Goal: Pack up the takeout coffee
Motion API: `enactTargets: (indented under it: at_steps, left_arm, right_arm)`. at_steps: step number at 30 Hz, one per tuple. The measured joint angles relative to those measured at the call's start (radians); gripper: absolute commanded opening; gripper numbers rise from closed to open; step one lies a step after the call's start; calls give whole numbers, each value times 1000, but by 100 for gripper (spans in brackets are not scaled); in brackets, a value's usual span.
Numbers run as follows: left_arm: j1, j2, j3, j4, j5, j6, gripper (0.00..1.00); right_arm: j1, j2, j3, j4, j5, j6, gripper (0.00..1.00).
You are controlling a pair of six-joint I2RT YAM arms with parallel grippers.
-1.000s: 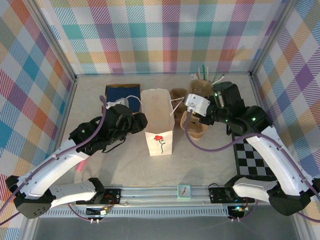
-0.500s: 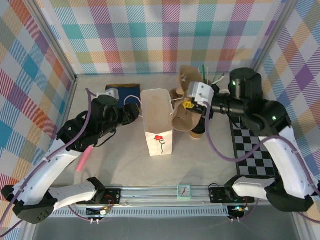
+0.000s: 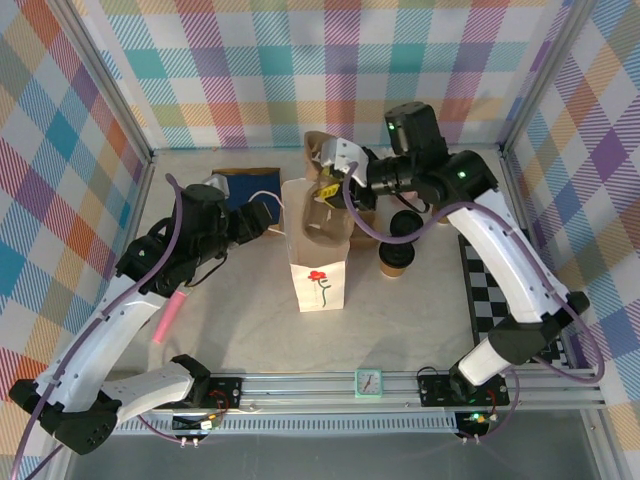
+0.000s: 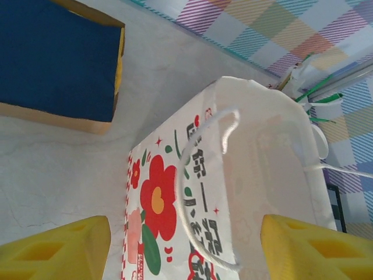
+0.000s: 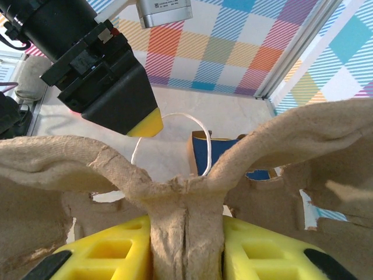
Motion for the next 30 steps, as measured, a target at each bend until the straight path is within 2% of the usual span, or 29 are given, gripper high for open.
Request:
enactTargets:
  at_steps: [7, 19, 30]
  left_arm:
    - [55, 12, -43, 50, 54, -1, 62]
    - [79, 53, -58, 134, 108, -3, 32]
    - [88, 58, -62, 139, 109, 0, 27]
  right_arm:
    - [10, 124, 93, -60, -1, -3, 32]
    - [63, 244, 124, -221, 125, -66, 32]
    - [72, 294, 154, -312, 186, -97, 31]
